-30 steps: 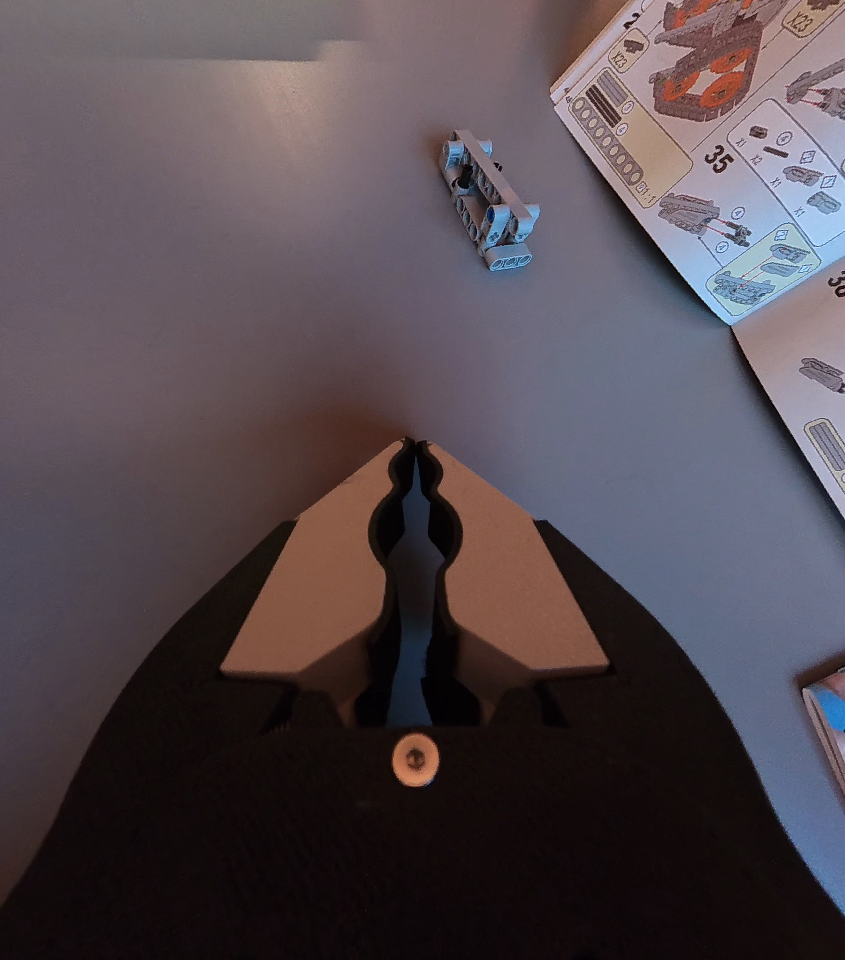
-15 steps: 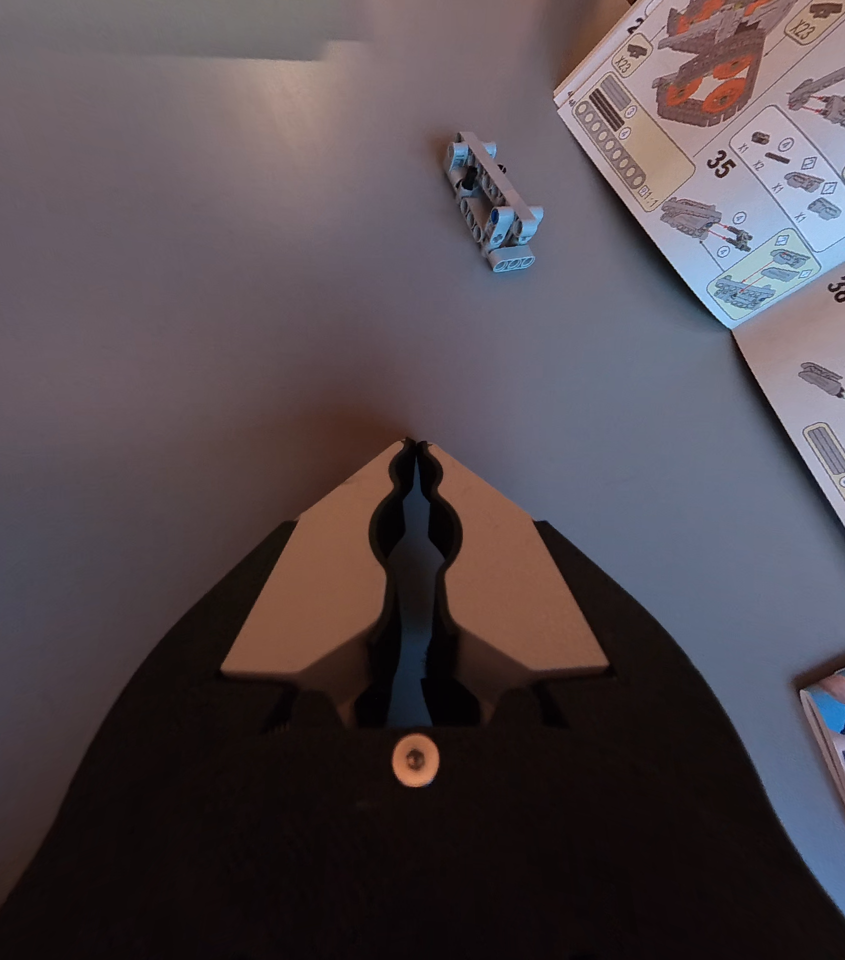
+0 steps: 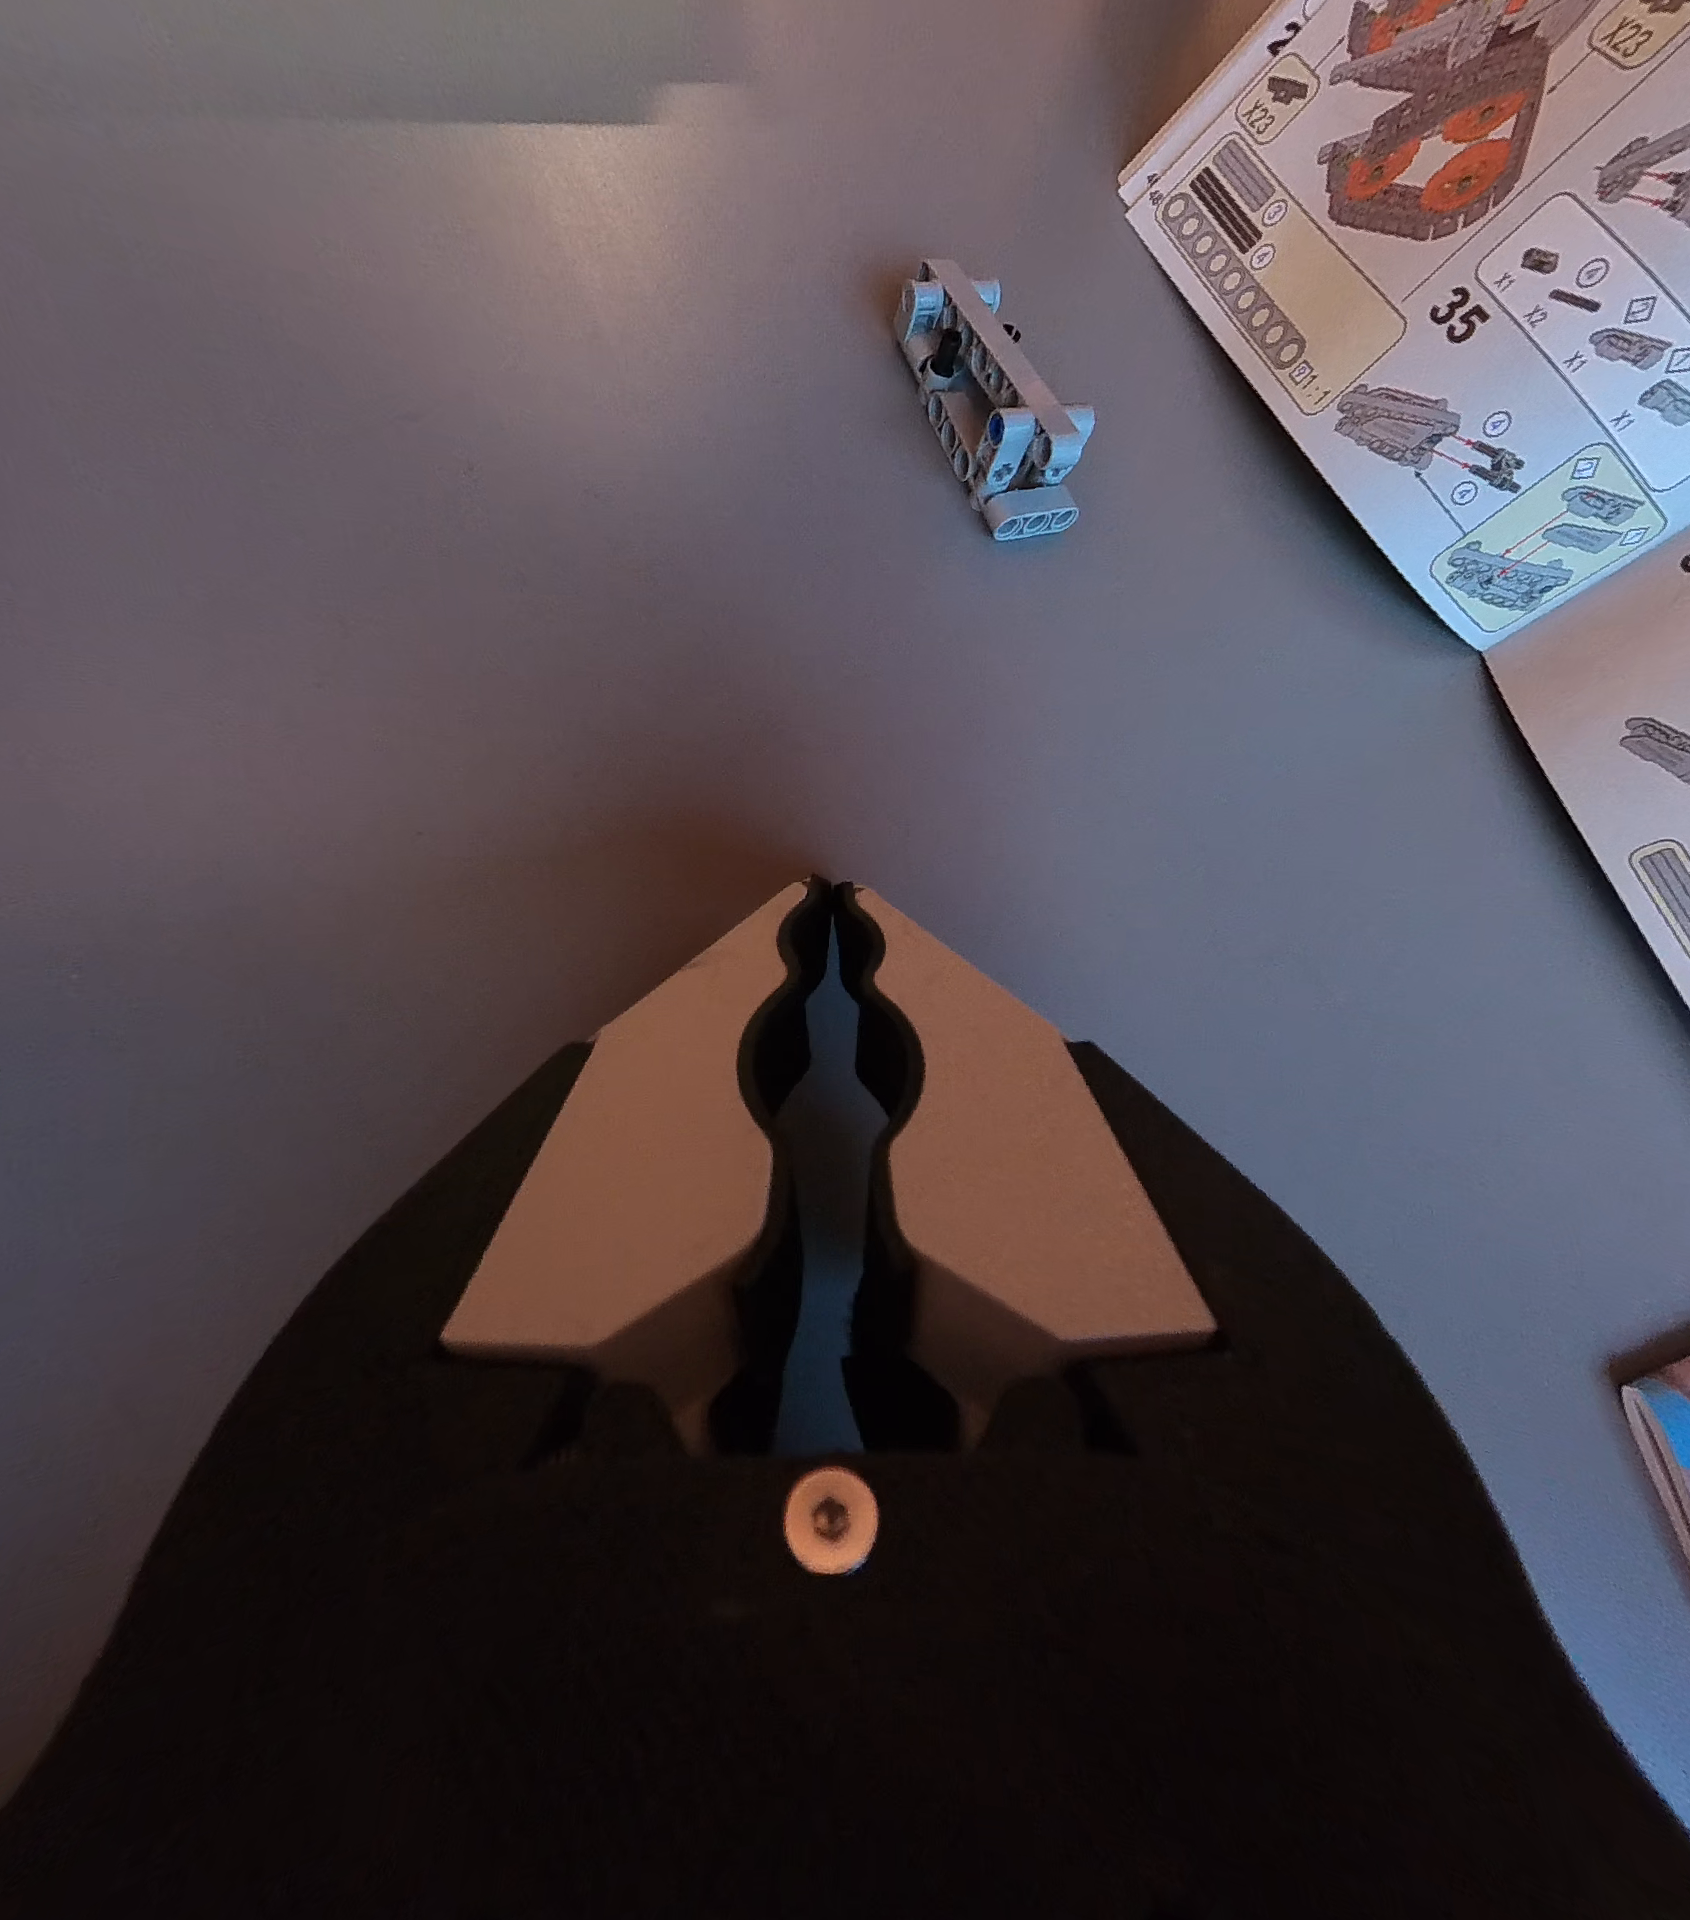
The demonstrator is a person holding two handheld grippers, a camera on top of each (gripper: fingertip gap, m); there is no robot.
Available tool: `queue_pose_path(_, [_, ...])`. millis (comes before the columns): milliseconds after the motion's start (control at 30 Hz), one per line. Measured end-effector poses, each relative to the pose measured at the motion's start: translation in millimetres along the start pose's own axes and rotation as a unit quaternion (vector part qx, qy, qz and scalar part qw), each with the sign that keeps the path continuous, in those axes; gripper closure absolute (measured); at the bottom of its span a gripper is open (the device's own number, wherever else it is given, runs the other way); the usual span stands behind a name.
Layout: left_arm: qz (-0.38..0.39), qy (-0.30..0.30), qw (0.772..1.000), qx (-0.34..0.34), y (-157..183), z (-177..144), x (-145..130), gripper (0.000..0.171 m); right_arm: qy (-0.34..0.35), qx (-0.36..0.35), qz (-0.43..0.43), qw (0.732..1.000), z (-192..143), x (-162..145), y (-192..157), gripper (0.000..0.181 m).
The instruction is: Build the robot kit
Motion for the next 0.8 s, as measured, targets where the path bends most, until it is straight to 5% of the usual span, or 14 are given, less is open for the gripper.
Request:
queue_pose_path(133, [0.046,-0.038,0.997,0.044,-2,11,13,0.150,0.000,0.001,0.000,1.000,0,0,0,0.180])
queue_pose_path(233, [0.060,-0.095,0.993,0.020,-3,26,21,0.143,0.000,0.005,0.003,1.000,0,0,0,0.180])
queue_pose_path(500, [0.044,-0.129,0.988,-0.074,-5,48,38,0.135,0.000,0.010,0.008,1.000,0,0,1,0.180])
queue_pose_path(800, [0.060,-0.191,0.976,-0.088,-2,62,34,0.153,-0.001,0.011,0.009,1.000,0,0,1,0.180])
Point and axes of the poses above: each gripper's, where its closed fingertips meet, z out along the fingers, x out of its top, y = z × x across the jaws, the point moved 10 cm from there along -z, back along the fingers, and after that the axes turned 9 degrees about -y, right-handed, at the moved point
